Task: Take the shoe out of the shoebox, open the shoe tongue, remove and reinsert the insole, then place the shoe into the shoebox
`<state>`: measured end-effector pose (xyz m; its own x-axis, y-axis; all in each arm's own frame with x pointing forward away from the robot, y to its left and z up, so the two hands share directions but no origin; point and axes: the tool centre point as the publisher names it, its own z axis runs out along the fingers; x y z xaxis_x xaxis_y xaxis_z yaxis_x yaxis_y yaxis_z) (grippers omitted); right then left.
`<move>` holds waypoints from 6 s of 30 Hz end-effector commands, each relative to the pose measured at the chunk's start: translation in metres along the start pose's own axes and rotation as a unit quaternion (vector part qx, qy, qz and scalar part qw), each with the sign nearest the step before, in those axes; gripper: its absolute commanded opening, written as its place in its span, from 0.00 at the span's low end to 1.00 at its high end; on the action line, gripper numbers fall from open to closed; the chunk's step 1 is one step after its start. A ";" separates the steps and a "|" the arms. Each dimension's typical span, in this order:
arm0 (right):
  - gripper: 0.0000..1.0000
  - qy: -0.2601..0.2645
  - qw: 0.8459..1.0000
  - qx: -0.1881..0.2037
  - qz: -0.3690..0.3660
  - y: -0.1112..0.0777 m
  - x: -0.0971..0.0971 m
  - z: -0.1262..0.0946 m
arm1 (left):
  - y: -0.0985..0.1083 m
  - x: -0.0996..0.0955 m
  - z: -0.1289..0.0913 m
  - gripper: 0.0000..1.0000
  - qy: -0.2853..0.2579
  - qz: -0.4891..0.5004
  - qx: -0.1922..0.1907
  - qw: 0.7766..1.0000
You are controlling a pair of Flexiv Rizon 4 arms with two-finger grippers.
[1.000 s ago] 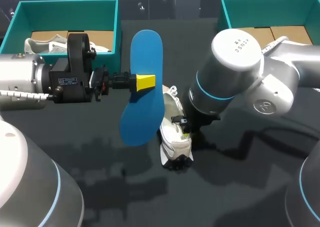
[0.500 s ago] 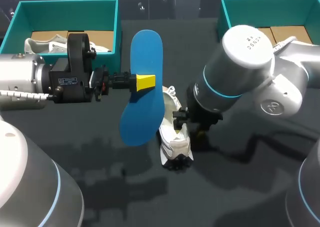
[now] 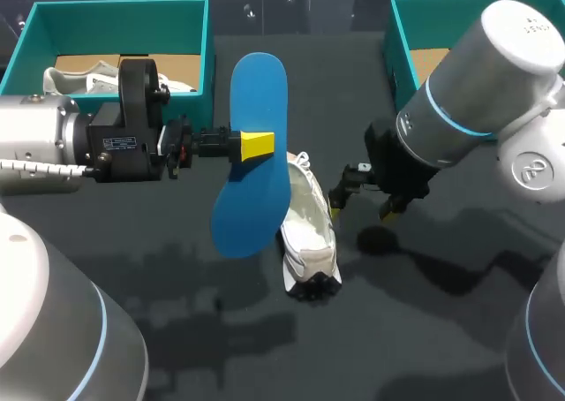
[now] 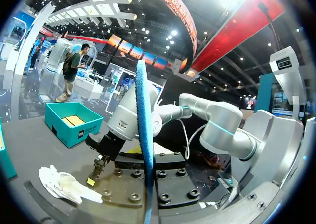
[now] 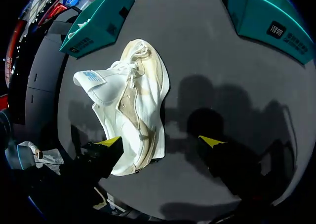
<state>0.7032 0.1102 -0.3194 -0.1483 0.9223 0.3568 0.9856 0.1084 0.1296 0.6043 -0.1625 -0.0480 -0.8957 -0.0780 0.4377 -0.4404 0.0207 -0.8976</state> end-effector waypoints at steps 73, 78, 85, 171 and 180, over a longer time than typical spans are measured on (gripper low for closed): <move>1.00 0.352 0.933 -0.054 0.054 0.097 0.023 -0.154 | 0.008 -0.112 0.054 0.00 0.012 0.773 -0.014 0.635; 1.00 0.352 0.933 -0.054 0.054 0.097 0.023 -0.154 | 0.008 -0.112 0.054 0.00 0.012 0.773 -0.014 0.635; 1.00 0.372 0.926 -0.048 0.047 0.107 0.031 -0.153 | 0.016 -0.120 0.062 0.00 0.004 0.799 -0.007 0.601; 0.00 0.496 0.868 0.008 0.027 0.103 0.079 -0.109 | 0.020 -0.167 0.018 1.00 0.059 0.815 -0.070 0.572; 0.00 0.504 0.863 0.015 0.029 0.103 0.086 -0.090 | -0.006 -0.176 -0.020 1.00 0.088 0.807 -0.107 0.574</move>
<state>0.7812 0.1582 -0.1861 -0.0790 0.1423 0.9867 0.9936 0.0918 0.0663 0.7611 -0.1647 -0.1319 -0.1293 0.2517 -0.9591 0.9910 0.0668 -0.1160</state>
